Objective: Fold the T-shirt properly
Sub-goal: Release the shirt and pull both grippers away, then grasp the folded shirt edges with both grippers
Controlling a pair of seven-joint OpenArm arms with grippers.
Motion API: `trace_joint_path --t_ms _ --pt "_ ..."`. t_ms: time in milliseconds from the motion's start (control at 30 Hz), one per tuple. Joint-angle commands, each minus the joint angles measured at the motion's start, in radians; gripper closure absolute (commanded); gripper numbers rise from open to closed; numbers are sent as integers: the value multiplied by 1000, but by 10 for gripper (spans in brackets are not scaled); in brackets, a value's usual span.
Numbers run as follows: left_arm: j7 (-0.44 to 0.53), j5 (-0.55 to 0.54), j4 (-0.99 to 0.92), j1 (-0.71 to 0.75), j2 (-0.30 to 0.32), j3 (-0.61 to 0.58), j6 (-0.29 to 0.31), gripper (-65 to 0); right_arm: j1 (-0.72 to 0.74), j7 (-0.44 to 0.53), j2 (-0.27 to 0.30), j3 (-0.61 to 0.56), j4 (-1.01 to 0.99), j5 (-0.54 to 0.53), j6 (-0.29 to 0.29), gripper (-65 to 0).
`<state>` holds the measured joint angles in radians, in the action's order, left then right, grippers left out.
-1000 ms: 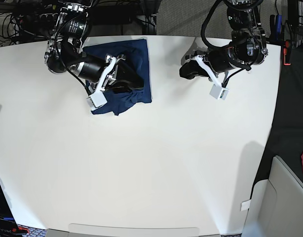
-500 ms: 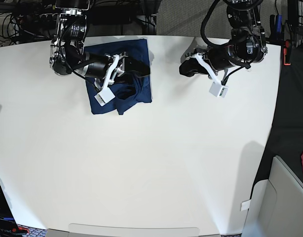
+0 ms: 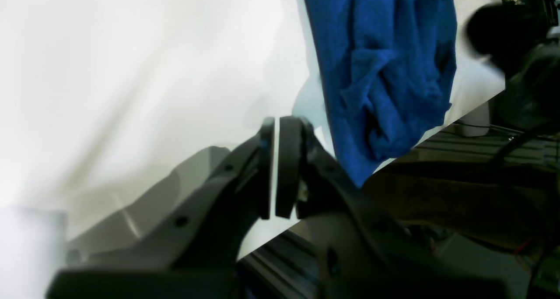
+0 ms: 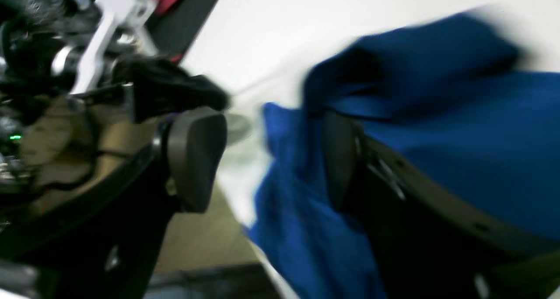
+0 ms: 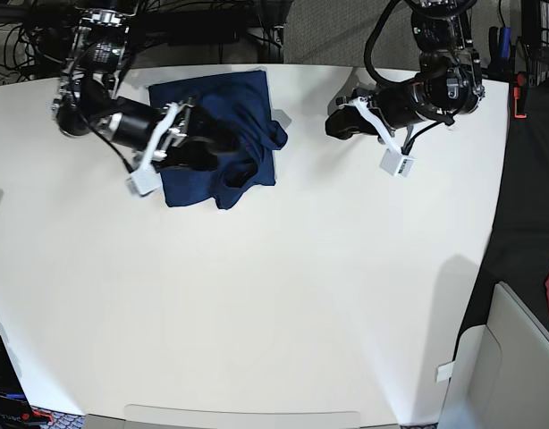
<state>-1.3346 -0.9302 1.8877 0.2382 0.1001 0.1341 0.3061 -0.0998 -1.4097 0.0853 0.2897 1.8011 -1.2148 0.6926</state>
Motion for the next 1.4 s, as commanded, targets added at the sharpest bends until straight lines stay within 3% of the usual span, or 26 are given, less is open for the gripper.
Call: trace_joint_path --t_ms 0,167,267,400,767,933,1233,1367 --pt "4 -31 28 -9 3 0 0 -1 18 13 14 32 18 -26 6 -374" --pt "2 -42 43 -9 2 -34 0 -77 56 13 74 164 15 -13 6 -374" --pt "2 -122 43 -9 2 -75 0 -140 82 13 120 227 -10 20 6 -374" --pt "5 -191 42 -10 -1 -123 0 -160 114 13 156 243 -45 28 6 -374" --pt "154 -137 -47 -58 -27 -126 -2 -169 114 13 155 260 -62 30 6 -374" --pt "154 -145 -41 -52 -26 -126 -3 -248 122 13 156 262 -62 30 6 -374" --pt "168 -138 45 49 -76 -121 -3 -250 157 13 153 262 -146 30 6 -374" --pt "264 -115 43 57 -76 -120 -5 -250 177 13 159 262 -182 37 6 -374"
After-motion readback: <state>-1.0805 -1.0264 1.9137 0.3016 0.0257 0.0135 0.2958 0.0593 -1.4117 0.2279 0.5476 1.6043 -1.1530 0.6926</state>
